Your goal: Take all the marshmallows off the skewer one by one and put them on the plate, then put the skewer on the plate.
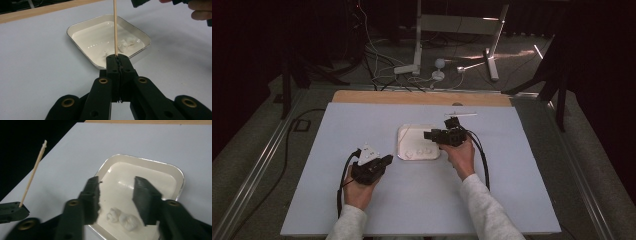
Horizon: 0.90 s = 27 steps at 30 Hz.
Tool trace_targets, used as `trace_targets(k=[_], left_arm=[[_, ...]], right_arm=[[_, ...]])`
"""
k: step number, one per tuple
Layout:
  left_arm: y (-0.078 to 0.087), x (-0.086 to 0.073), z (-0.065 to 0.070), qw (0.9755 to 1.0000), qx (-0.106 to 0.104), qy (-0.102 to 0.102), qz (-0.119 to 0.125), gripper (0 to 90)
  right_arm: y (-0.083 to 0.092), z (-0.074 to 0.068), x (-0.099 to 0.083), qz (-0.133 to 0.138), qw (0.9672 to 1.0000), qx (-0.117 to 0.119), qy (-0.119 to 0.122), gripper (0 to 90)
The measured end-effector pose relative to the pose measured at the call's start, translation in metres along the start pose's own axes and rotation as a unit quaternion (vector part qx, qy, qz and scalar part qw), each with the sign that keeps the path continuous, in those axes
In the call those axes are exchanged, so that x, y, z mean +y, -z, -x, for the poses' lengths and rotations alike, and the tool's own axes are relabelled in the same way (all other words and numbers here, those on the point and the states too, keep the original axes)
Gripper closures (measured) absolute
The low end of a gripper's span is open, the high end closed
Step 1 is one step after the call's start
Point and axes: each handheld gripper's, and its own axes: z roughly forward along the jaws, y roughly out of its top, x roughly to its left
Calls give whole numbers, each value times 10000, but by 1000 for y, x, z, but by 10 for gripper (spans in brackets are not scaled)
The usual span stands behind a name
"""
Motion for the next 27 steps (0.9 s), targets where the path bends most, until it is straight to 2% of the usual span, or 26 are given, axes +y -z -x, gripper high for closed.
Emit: trace_targets(k=[2, 6, 9, 11, 20, 27], left_arm=[[-1, 0, 1, 10000, 3, 27, -25, 899], [-9, 4, 1, 9999, 47, 116, -81, 898], [-17, 9, 2, 9997, 54, 186, -115, 897], [-24, 12, 2, 9995, 54, 286, -113, 897], [-56, 23, 4, 9985, 187, 451, -240, 894], [-78, 26, 3, 9965, 299, 668, -408, 888]], right_arm=[[-1, 0, -1, -17, 10000, -54, -5, 465], [3, 1, -2, 88, 9999, 83, -52, 326], [9, 0, -3, 113, 9999, 120, -8, 264], [14, 0, -4, 119, 9998, 122, 44, 243], [34, -2, -11, 215, 9995, 107, 210, 186], [44, 2, -14, 321, 9993, 75, 185, 183]])
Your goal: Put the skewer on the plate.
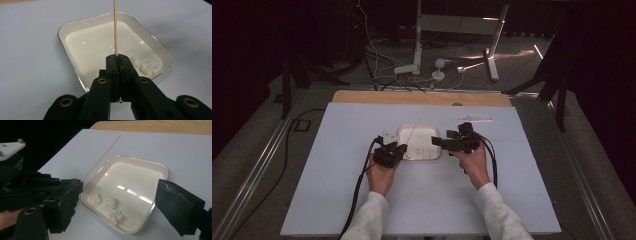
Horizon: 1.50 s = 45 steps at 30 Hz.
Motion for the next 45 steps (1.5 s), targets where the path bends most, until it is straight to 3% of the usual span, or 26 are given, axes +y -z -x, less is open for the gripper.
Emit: trace_targets(k=[6, 10, 13, 20, 24, 29, 32, 37, 45], left_arm=[[-15, 0, 2, 9998, 49, 158, -120, 864], [-17, -1, 1, 9998, -11, 202, -34, 622], [-11, 2, -3, 9996, -41, 260, 112, 491], [21, 8, -18, 9978, -283, 329, 496, 269], [46, 10, -22, 9958, -480, 160, 767, 180], [78, 5, -26, 9924, -581, -23, 1081, 122], [92, -3, -31, 9912, -530, -115, 1204, 79], [108, -19, -39, 9910, -249, -309, 1275, 4], [125, -44, -53, 9894, -91, -357, 1407, 4]], right_arm=[[1, 2, -4, -35, 10000, -13, -24, 186], [2, 3, -7, -71, 10000, -56, 2, 184], [4, 5, -10, -78, 9999, -92, 6, 181], [19, 10, -17, -7, 9998, -182, 94, 155], [35, 11, -23, 108, 9994, -240, 231, 143], [56, 11, -33, 263, 9975, -370, 536, 85], [71, 12, -41, 392, 9958, -404, 726, 42], [91, 17, -60, 548, 9929, -509, 922, 14], [112, 28, -92, 641, 9920, -670, 859, 0]])
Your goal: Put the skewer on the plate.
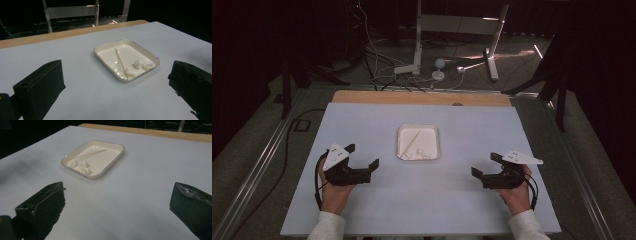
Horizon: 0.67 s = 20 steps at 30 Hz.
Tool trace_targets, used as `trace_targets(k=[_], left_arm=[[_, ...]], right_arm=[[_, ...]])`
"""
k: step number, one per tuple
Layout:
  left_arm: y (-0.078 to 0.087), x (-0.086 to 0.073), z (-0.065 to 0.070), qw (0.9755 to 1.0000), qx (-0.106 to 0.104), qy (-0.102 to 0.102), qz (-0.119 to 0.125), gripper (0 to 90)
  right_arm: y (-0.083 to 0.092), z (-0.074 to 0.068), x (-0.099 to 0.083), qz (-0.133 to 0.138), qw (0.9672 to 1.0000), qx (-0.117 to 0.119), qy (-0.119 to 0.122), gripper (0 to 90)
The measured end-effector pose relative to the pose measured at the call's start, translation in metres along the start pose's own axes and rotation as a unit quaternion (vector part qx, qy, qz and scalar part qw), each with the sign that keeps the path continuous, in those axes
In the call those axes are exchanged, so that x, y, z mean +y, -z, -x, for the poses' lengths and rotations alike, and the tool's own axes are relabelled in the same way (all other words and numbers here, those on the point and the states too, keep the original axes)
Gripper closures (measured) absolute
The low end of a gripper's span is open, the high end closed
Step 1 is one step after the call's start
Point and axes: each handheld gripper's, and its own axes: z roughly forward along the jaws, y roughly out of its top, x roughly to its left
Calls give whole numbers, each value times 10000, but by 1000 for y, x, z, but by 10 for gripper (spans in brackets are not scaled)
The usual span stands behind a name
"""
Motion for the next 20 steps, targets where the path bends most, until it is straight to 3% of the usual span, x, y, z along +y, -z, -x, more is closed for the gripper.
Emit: trace_targets(k=[15, 20], left_arm=[[26, -12, -7, 9988, 120, 188, 427, 3], [26, -14, -7, 9990, 160, 145, 400, 3]], right_arm=[[23, 8, -18, 392, 9989, -243, -41, 0], [29, 14, -21, 444, 9986, -290, -92, 0]])
